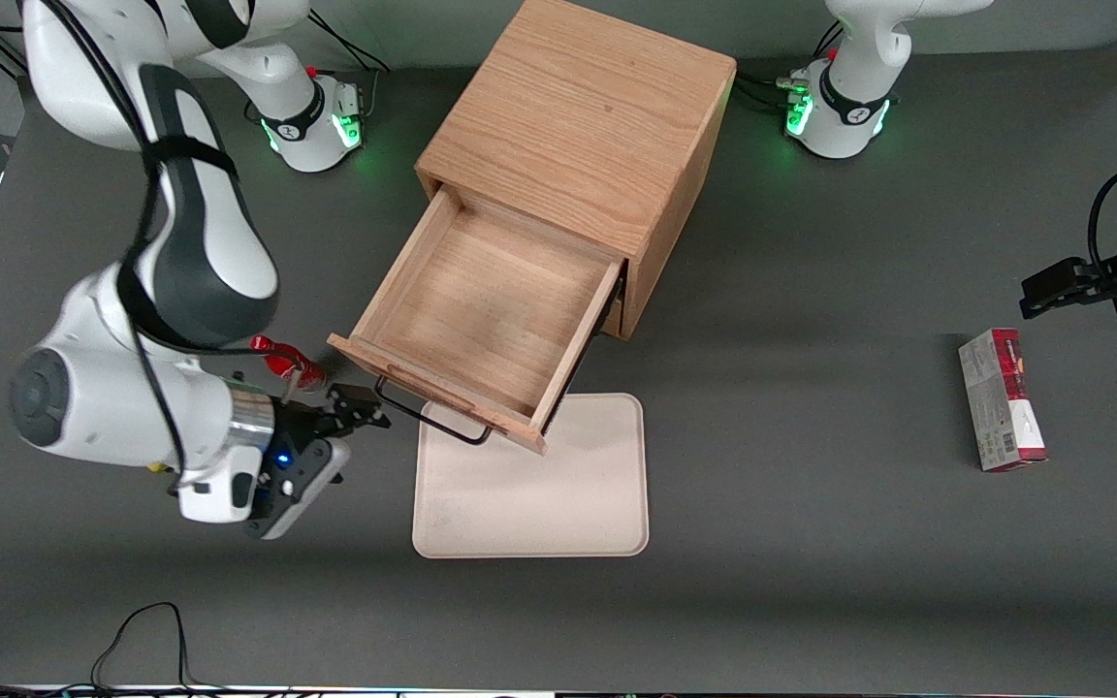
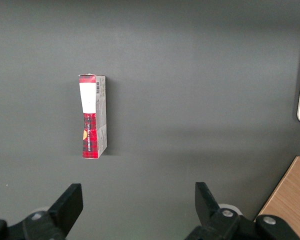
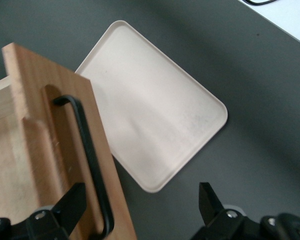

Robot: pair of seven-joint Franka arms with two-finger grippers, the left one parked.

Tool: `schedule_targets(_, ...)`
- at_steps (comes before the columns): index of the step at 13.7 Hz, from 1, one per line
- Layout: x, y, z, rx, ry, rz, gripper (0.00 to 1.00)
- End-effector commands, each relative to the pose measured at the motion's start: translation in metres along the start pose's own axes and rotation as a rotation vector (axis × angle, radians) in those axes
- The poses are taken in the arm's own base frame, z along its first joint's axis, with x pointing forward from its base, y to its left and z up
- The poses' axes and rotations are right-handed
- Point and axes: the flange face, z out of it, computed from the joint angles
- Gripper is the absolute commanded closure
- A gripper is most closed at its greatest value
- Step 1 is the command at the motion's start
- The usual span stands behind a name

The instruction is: Open upper drawer

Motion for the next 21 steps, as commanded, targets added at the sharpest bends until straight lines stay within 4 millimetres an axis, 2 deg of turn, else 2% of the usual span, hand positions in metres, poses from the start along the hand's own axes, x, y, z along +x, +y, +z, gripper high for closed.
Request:
schedule_targets(1, -0.044, -0.028, -0.048, -0.075, -0.087, 0.004, 0.0)
schedule_targets(4, -0.107, -0.036, -0.073, -0.133, -0.137, 0.024, 0.0)
schedule_targets(7, -0.167, -0.057, -0.074, -0.156, -0.157, 0.08, 0.0)
schedule_targets(8, -0.191, -0.051, -0.075, -0.149, -0.158, 0.144, 0.0)
schedule_targets(10, -0.214, -0.056, -0.086, -0.184, -0.16, 0.19, 0.0)
schedule_targets(11, -0.231, -0.064, -0.082, -0.188, -0.165, 0.234, 0.0)
schedule_targets(12, -0.244, -0.066, -0.084, -0.187, -0.151, 0.338, 0.0)
schedule_targets(14, -0.256, -0.043, -0.097, -0.161, -0.117, 0.558, 0.0)
schedule_targets(15, -0.261, -0.034, -0.105, -0.152, -0.116, 0.591, 0.0)
schedule_targets(19, -0.237, -0.027, -0.117, -0.2, -0.111, 0.574, 0.0)
schedule_targets(21, -0.235, -0.027, -0.117, -0.239, -0.121, 0.568, 0.0)
